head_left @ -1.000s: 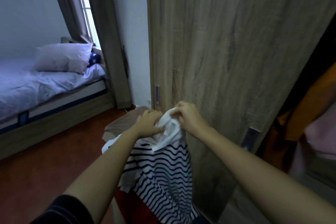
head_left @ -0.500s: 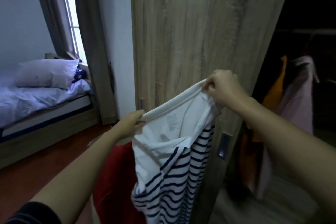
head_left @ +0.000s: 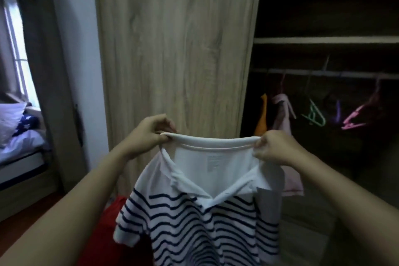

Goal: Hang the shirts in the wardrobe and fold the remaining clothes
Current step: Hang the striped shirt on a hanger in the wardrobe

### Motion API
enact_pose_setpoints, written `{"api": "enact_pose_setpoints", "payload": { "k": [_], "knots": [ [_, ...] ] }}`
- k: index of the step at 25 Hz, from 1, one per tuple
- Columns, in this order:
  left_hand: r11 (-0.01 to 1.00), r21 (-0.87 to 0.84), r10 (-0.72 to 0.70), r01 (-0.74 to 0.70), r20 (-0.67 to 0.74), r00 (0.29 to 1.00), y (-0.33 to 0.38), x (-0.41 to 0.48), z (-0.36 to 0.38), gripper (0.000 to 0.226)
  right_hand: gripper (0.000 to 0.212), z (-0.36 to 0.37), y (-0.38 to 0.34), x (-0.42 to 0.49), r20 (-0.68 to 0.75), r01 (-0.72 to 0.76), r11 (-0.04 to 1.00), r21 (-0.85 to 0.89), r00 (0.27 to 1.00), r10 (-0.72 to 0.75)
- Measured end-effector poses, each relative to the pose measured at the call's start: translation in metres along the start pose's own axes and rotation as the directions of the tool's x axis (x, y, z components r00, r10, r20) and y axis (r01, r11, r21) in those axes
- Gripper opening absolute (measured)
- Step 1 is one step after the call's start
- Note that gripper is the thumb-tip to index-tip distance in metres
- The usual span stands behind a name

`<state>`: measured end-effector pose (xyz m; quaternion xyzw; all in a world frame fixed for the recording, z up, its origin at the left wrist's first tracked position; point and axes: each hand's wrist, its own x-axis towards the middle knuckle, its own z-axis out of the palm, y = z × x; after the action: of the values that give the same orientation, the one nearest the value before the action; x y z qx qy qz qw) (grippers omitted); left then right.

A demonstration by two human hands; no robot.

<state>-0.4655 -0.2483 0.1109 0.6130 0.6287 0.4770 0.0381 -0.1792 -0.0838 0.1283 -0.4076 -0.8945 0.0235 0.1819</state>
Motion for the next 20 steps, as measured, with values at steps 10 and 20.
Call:
{"api": "enact_pose_setpoints", "payload": {
  "k": [10,20],
  "knots": [
    [0.751,0.646,0.322,-0.136,-0.178,0.93,0.011,0.019,0.086,0.02,0.033,-0.022,0.051,-0.035,0.058,-0.187,0.98,-0.069,0.98,0.191],
    [0.804,0.594,-0.149,0.0,0.202,0.968,0.035,0.055,0.131,0.016,0.023,-0.032,0.12,-0.057,0.206,-0.357,0.932,-0.067,0.909,0.363]
  ]
}}
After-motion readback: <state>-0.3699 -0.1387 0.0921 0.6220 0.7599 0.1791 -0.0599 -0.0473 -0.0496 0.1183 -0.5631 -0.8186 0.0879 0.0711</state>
